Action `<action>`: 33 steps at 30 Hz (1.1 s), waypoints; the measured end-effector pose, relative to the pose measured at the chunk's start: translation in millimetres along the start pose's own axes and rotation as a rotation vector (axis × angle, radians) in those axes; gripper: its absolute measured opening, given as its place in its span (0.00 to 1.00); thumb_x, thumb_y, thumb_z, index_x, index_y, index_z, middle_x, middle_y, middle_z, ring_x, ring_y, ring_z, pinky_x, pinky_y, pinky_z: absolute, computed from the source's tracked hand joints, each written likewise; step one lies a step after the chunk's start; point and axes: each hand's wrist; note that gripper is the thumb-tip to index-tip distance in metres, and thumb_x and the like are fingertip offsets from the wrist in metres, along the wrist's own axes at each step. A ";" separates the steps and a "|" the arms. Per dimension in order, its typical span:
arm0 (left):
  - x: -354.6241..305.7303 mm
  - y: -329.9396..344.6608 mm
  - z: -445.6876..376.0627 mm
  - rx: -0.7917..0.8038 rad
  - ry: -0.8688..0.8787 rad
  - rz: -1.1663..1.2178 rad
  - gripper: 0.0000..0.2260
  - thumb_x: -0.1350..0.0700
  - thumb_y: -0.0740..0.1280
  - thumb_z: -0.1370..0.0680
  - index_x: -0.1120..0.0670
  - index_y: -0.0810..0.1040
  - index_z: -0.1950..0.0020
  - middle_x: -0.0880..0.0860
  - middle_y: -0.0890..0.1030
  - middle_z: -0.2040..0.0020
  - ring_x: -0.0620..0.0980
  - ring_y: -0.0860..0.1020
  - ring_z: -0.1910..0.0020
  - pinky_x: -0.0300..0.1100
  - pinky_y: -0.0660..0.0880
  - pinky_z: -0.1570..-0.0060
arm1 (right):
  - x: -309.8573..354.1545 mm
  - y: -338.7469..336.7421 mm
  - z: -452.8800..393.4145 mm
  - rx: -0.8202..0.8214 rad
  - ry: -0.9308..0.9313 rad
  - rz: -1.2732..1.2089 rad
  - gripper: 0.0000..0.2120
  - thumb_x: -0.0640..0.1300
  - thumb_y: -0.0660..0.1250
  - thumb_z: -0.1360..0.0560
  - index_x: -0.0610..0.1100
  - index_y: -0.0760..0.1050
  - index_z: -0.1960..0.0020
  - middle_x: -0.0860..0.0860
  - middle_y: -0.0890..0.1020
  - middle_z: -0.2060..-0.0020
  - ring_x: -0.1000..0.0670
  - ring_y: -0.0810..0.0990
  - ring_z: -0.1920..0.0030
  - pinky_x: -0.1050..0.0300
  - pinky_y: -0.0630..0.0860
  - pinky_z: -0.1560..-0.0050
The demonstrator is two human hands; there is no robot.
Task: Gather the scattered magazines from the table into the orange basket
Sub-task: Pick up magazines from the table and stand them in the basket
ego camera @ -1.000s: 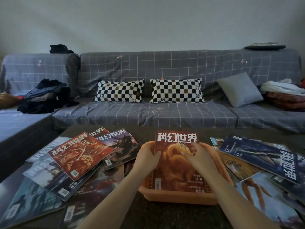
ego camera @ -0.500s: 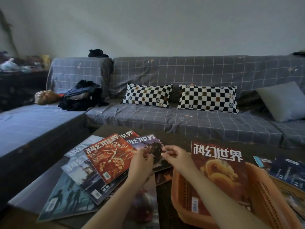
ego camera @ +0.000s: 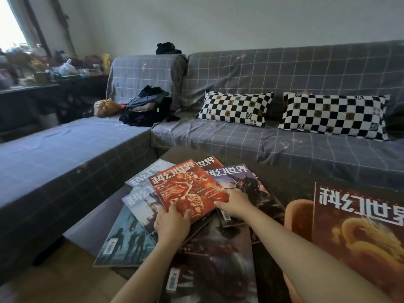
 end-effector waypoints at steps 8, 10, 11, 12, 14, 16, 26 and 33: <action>0.2 -3.9 -14.6 -0.114 -0.212 0.626 0.17 0.51 0.72 0.26 0.55 0.74 0.41 0.54 0.81 0.46 0.55 0.79 0.46 0.52 0.77 0.46 | 0.4 2.7 -17.1 -0.139 0.128 -0.032 0.25 0.54 0.70 0.29 0.40 0.74 0.39 0.44 0.78 0.42 0.45 0.77 0.43 0.57 0.71 0.48; 4.5 -9.5 -15.8 -0.077 -0.259 0.684 0.15 0.51 0.74 0.28 0.55 0.76 0.46 0.52 0.82 0.53 0.53 0.81 0.53 0.46 0.77 0.55 | -3.9 -1.2 -14.6 -0.108 0.186 -0.085 0.22 0.53 0.71 0.29 0.40 0.76 0.42 0.45 0.80 0.45 0.45 0.79 0.46 0.58 0.71 0.53; 6.4 -11.4 -15.2 -0.029 -0.251 0.699 0.14 0.52 0.74 0.28 0.56 0.78 0.47 0.52 0.83 0.56 0.52 0.82 0.56 0.45 0.77 0.58 | -5.5 -3.9 -12.5 -0.074 0.206 -0.116 0.20 0.52 0.70 0.29 0.39 0.77 0.44 0.45 0.81 0.47 0.46 0.79 0.47 0.59 0.70 0.55; 7.4 -12.5 -13.2 0.026 -0.235 0.717 0.12 0.53 0.74 0.27 0.55 0.78 0.47 0.51 0.84 0.58 0.52 0.83 0.58 0.46 0.78 0.58 | -6.2 -6.5 -9.6 -0.039 0.219 -0.148 0.20 0.51 0.70 0.29 0.38 0.77 0.44 0.45 0.81 0.47 0.46 0.80 0.49 0.58 0.71 0.56; 8.8 -13.1 -5.7 0.102 -0.210 0.790 0.10 0.55 0.71 0.24 0.54 0.77 0.45 0.53 0.85 0.55 0.53 0.84 0.57 0.49 0.80 0.54 | -4.1 -10.9 0.0 0.000 0.234 -0.234 0.20 0.48 0.70 0.28 0.37 0.75 0.41 0.44 0.80 0.47 0.46 0.80 0.50 0.56 0.77 0.55; 11.0 -13.7 5.3 0.134 -0.200 0.902 0.10 0.57 0.68 0.22 0.53 0.74 0.42 0.55 0.84 0.51 0.55 0.84 0.55 0.52 0.81 0.53 | -3.4 -13.6 10.9 0.003 0.228 -0.301 0.23 0.46 0.71 0.28 0.36 0.72 0.38 0.43 0.79 0.45 0.45 0.79 0.47 0.54 0.77 0.49; -5.4 -48.0 71.1 0.276 0.009 1.107 0.05 0.58 0.67 0.21 0.53 0.76 0.46 0.58 0.86 0.53 0.58 0.85 0.56 0.53 0.81 0.58 | -12.9 -58.5 104.8 0.010 0.161 -0.983 0.13 0.37 0.68 0.27 0.43 0.71 0.44 0.44 0.82 0.54 0.45 0.82 0.58 0.52 0.78 0.65; -58.0 -47.3 125.2 0.433 0.190 1.072 0.07 0.58 0.67 0.21 0.52 0.76 0.44 0.58 0.85 0.51 0.59 0.84 0.53 0.58 0.81 0.53 | -51.6 -104.2 178.1 -0.186 0.033 -1.048 0.10 0.46 0.69 0.27 0.51 0.72 0.47 0.46 0.83 0.53 0.44 0.83 0.53 0.47 0.78 0.56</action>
Point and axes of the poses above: each hand's wrist, its own z-axis away from the middle knuckle, its own y-axis out of the palm, x = y × z
